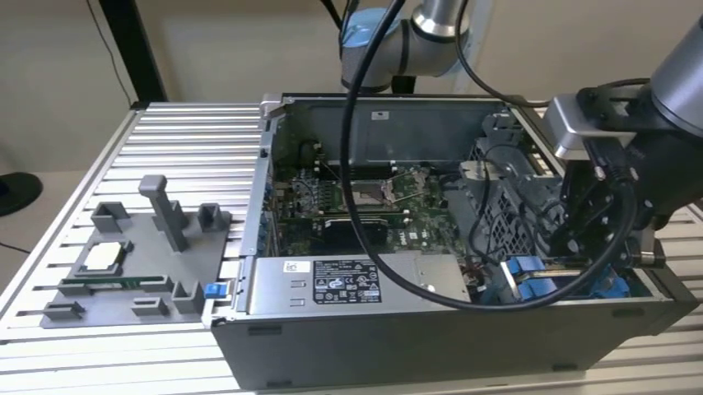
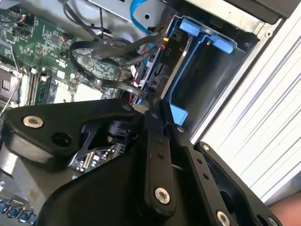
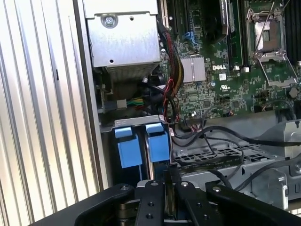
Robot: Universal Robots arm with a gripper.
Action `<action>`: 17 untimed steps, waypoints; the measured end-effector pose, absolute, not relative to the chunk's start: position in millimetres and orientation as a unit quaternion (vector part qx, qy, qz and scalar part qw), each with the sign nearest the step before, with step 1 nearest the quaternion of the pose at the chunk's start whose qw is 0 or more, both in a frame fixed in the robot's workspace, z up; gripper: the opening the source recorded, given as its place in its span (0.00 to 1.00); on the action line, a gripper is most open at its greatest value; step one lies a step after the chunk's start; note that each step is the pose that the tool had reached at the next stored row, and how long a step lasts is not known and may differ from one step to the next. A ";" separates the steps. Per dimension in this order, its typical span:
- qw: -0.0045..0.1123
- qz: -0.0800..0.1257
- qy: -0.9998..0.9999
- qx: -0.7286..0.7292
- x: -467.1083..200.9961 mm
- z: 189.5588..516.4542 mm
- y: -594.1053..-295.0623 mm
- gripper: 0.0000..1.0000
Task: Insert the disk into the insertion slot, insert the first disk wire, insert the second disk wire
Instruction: 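Insert the second disk wire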
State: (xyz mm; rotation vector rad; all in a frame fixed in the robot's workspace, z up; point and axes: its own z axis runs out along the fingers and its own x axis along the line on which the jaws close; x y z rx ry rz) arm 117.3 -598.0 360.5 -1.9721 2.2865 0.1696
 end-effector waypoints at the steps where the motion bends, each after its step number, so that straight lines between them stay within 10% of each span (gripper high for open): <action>1: 0.060 0.055 0.754 -0.651 117.5 359.9 -598.0 0.00; 17: 0.083 0.036 0.728 -0.680 120.5 354.6 -598.1 0.00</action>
